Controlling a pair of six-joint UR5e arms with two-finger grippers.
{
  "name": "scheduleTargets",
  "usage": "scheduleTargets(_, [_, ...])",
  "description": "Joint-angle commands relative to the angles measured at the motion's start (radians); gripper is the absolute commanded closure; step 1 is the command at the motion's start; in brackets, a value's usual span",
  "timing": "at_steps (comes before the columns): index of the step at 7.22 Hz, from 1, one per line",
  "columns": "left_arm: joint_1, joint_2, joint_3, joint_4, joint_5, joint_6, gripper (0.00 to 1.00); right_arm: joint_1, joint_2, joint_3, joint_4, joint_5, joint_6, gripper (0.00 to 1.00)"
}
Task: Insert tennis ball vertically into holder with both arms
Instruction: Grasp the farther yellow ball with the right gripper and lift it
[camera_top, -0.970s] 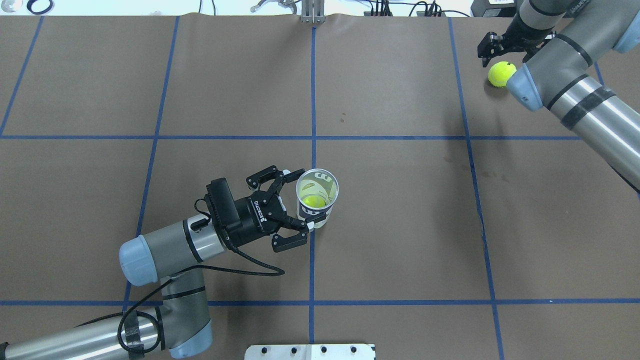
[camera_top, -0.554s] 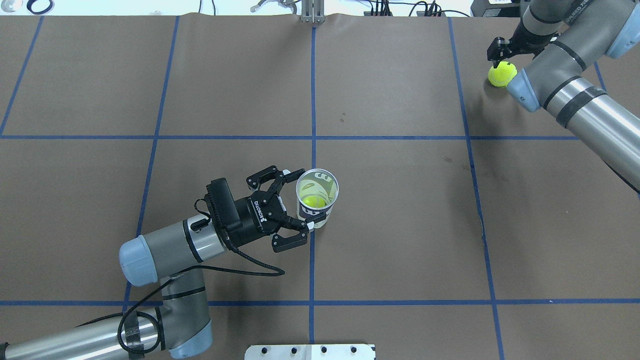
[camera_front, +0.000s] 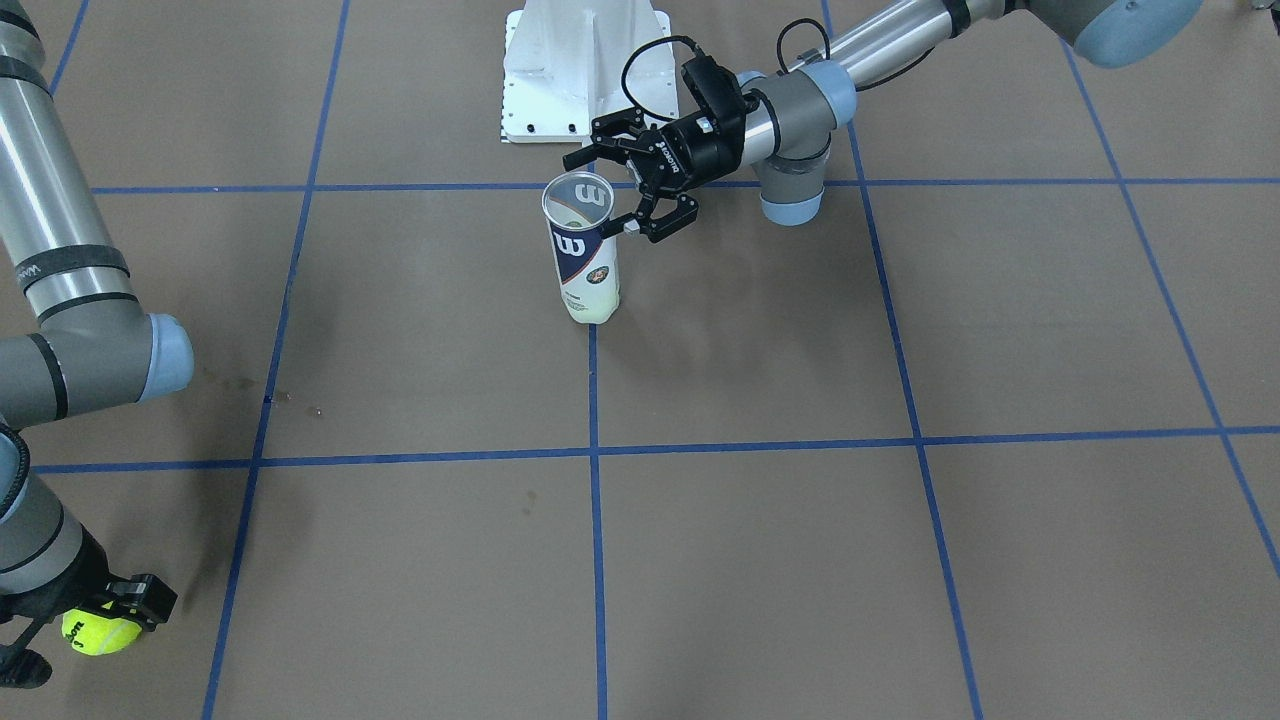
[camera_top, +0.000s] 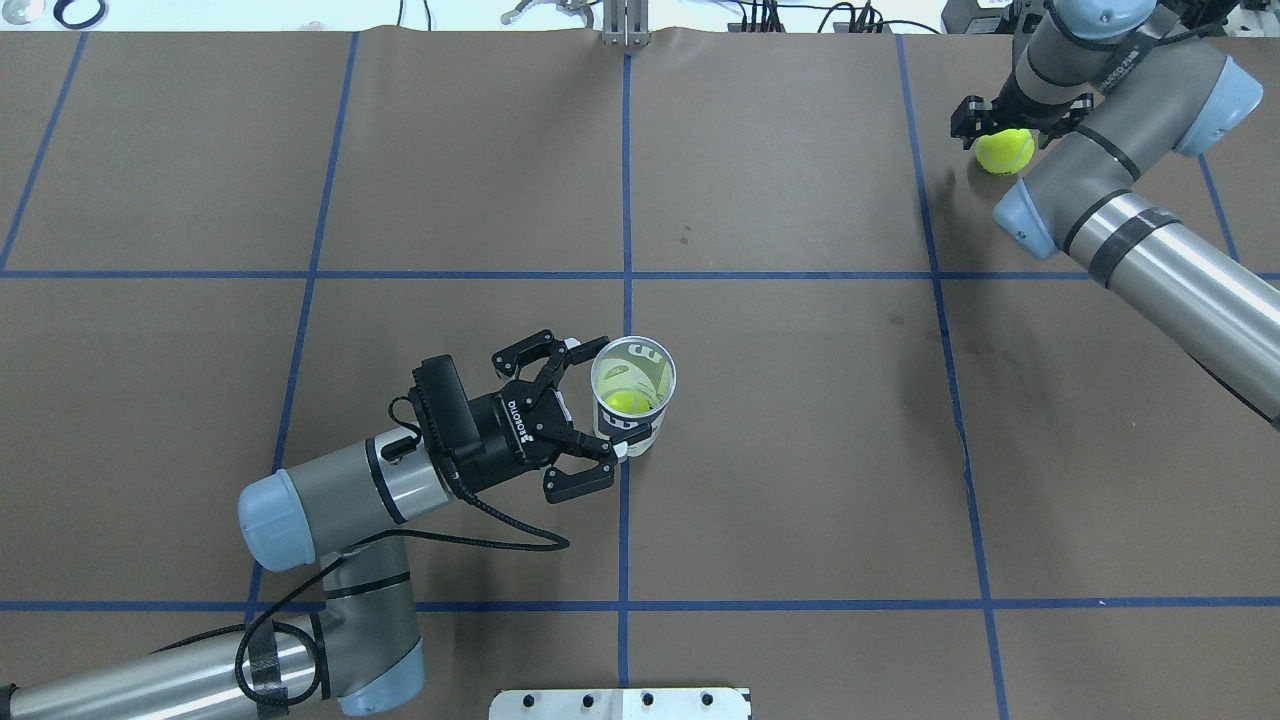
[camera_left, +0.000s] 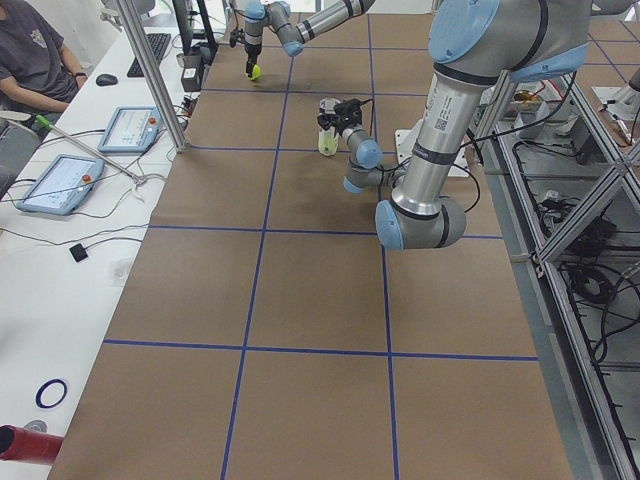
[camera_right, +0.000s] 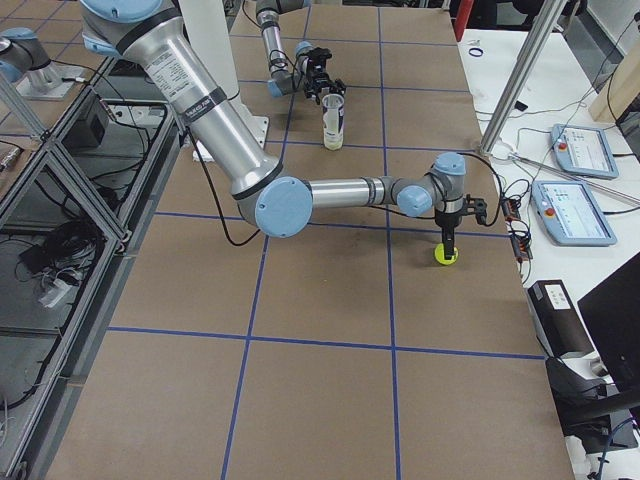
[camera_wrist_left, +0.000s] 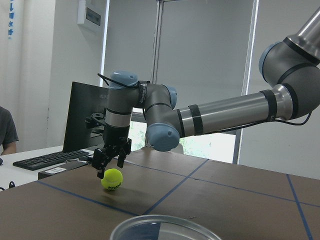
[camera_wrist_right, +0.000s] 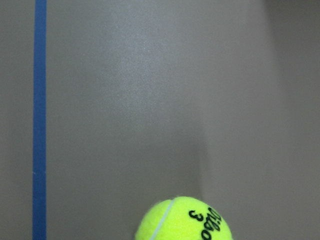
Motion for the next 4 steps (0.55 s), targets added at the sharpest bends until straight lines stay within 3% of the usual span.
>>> scheduleTargets(1, [-0.001,0.000,-0.001,0.000,0.000,0.001,0.01,-0.005,-0.018,-0.001,0.006,-0.010,0.000,0.06])
scheduleTargets(3, [-0.001,0.000,-0.001,0.000,0.000,0.001,0.01,-0.003,-0.018,0.001,0.006,-0.011,0.000,1.00])
scheduleTargets(4, [-0.001,-0.002,-0.001,0.000,0.000,0.001,0.01,0.000,-0.013,0.008,0.004,-0.010,-0.002,1.00])
